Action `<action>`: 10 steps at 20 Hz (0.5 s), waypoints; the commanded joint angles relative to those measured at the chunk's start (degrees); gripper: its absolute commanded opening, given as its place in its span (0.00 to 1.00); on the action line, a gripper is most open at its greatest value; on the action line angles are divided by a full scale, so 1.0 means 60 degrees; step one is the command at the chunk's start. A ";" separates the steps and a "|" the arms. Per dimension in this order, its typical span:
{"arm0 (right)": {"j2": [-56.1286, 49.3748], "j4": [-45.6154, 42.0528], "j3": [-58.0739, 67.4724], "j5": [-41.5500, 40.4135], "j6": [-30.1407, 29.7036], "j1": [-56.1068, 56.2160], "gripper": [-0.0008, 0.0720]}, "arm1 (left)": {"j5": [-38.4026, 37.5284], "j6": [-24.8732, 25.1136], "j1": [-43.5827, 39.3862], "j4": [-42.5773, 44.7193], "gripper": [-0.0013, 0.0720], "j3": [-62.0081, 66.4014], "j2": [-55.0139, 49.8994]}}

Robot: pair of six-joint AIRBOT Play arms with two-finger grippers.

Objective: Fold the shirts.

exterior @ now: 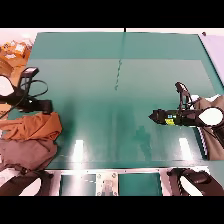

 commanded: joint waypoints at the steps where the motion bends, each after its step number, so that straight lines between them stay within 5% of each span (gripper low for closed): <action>1: 0.0007 0.0004 -0.0007 0.0004 0.0004 0.0011 0.03 | 0.0962 -0.0951 0.0823 0.2011 1.00 -0.1137 0.0000; 6: 0.0007 0.0004 -0.0007 0.0004 0.0004 0.0011 0.03 | 0.3038 -0.1366 0.2084 0.1996 1.00 -0.2823 -0.0295; 7: 0.0007 0.0004 -0.0007 0.0004 0.0004 0.0011 0.03 | 0.3126 -0.1370 0.2109 0.1905 0.93 -0.2914 -0.0386; 8: 0.0007 0.0004 -0.0007 0.0004 0.0004 0.0011 0.03 | 0.3100 -0.1344 0.2109 0.1683 0.62 -0.2922 -0.0441; 9: 0.0007 0.0007 -0.0007 0.0004 0.0004 0.0011 0.03 | 0.3002 -0.1177 0.2109 0.1330 0.21 -0.2907 -0.0430; 10: 0.0007 0.0004 -0.0007 0.0004 0.0004 0.0011 0.03 | 0.2801 -0.0809 0.2109 0.0914 0.05 -0.2820 -0.0426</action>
